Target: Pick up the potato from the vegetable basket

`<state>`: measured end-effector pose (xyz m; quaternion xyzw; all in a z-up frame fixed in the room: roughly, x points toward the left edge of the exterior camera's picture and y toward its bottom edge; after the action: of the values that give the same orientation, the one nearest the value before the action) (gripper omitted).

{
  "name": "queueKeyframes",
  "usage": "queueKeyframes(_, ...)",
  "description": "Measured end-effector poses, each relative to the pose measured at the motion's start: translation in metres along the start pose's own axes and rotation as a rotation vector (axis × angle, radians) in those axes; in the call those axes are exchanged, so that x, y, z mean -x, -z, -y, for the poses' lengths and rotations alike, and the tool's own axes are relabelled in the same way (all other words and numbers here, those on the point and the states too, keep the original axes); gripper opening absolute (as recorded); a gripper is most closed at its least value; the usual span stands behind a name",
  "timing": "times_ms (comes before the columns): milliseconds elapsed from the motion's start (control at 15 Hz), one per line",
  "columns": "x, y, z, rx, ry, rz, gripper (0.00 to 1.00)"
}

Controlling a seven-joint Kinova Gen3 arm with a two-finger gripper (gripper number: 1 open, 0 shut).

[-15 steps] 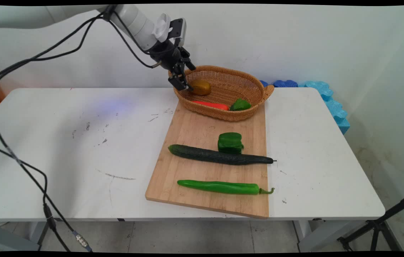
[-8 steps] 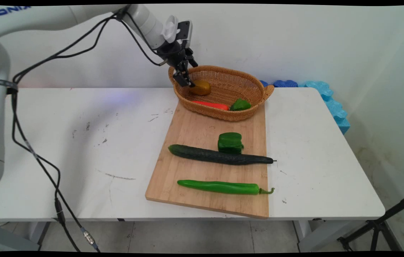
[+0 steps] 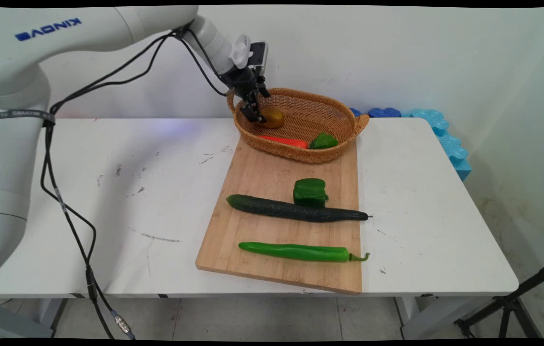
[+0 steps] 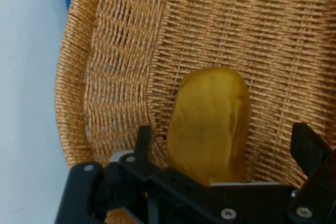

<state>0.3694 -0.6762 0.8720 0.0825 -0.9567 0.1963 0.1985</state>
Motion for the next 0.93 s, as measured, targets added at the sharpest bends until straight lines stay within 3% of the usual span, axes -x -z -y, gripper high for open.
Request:
queueKeyframes(733,0.002,-0.034,0.005,0.018,0.006,0.017,1.0)
queueKeyframes(800,0.002,-0.035,0.005,0.018,0.006,0.017,0.0)
queueKeyframes(933,0.002,-0.039,0.005,0.02,0.008,0.019,0.0)
